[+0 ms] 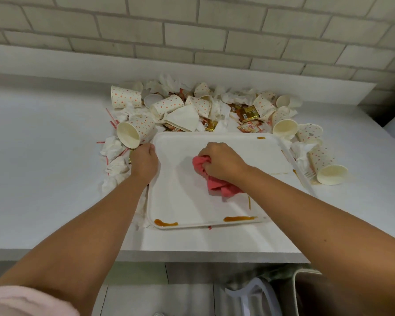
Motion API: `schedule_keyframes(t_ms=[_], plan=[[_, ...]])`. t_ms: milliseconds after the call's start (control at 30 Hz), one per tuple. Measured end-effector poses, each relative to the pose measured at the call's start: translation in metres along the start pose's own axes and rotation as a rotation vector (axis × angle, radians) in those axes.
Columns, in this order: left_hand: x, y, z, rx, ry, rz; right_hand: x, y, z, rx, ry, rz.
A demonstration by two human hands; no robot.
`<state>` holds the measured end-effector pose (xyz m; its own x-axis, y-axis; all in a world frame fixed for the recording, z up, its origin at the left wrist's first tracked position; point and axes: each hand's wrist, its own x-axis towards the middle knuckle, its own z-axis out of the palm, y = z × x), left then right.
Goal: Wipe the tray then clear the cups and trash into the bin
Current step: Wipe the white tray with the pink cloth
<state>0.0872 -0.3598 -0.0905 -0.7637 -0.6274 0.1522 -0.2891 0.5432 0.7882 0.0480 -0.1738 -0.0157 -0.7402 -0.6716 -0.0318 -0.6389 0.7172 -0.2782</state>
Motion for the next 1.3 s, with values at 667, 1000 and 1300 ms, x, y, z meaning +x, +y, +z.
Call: schedule_keyframes(t_ms=[667,1000,1300], plan=[[-0.034,0.104,0.034,0.102,-0.270,0.481,0.007,0.026,-0.018,0.704,0.062,0.534],[-0.035,0.105,0.058,0.400,-0.317,0.308,-0.041,0.147,-0.033,0.104,0.241,0.755],[-0.026,0.108,0.078,0.203,-0.389,0.292,-0.066,0.190,-0.010,0.227,0.166,0.646]])
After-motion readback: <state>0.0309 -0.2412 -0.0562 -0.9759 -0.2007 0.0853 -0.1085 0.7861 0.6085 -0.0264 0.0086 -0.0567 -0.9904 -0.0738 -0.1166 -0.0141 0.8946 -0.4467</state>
